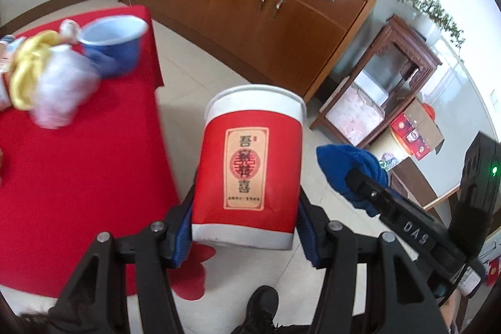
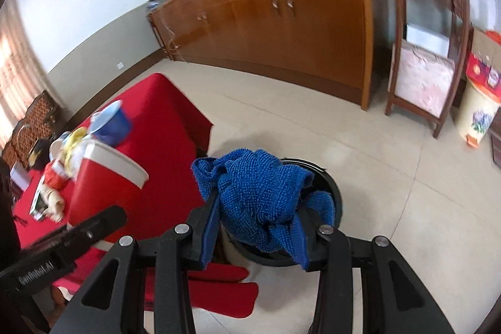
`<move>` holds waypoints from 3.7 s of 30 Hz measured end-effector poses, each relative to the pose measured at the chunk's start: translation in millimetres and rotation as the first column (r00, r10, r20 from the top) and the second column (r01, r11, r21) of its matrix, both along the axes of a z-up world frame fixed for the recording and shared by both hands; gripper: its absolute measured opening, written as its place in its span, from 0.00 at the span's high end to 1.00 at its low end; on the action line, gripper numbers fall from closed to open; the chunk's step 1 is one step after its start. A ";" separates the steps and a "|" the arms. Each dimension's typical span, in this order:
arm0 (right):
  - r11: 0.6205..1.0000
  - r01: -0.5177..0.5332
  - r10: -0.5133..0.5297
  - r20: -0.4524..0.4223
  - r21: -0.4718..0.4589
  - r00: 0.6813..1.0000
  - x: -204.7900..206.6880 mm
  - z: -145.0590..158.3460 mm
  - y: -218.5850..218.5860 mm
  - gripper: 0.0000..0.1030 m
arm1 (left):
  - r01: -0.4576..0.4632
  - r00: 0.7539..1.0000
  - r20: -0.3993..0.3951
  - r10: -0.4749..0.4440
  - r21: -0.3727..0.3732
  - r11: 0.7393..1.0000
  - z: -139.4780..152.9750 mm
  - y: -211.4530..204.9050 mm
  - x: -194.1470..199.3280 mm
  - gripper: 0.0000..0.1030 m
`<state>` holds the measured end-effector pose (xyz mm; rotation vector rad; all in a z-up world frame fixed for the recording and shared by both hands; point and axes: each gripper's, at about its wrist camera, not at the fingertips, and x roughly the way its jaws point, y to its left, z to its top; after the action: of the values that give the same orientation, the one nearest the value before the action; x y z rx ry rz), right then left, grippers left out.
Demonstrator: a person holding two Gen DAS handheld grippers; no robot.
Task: Collect trash
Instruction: 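Carry cup and towel over the black bucket and open both tools, then move both tools back toward the milk carton and beige paper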
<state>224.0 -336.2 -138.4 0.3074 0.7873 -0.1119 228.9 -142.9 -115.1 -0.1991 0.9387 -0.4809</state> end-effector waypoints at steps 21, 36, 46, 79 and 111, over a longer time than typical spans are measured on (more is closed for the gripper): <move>0.997 0.043 -0.027 -0.235 0.065 0.972 102.2 -79.5 -60.5 0.44 | 0.052 0.992 -0.120 -0.029 0.192 0.980 -67.7 -86.0 55.9 0.32; 0.996 0.091 -0.091 -0.067 0.005 0.994 57.1 -17.8 -52.9 0.41 | 0.006 0.998 0.057 -0.016 0.182 0.983 6.6 -49.0 26.5 0.24; 0.998 0.057 -0.057 -0.005 -0.028 0.998 -10.1 27.0 6.8 0.33 | -0.046 0.989 0.146 0.023 0.155 0.987 58.0 4.2 -13.0 0.24; 0.921 -0.386 0.389 0.134 -0.051 0.911 -3.6 77.1 262.0 0.29 | -0.534 0.840 0.207 0.502 0.155 0.831 65.4 268.9 -80.9 0.24; 0.818 -0.575 0.575 0.017 -0.028 0.818 104.4 -0.1 384.9 0.29 | -0.596 0.803 0.111 0.586 0.171 0.785 10.6 337.1 -20.2 0.24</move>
<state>328.4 48.8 -138.5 0.0367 0.8246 0.4579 208.7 194.2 -104.5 -0.2856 0.8120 0.1953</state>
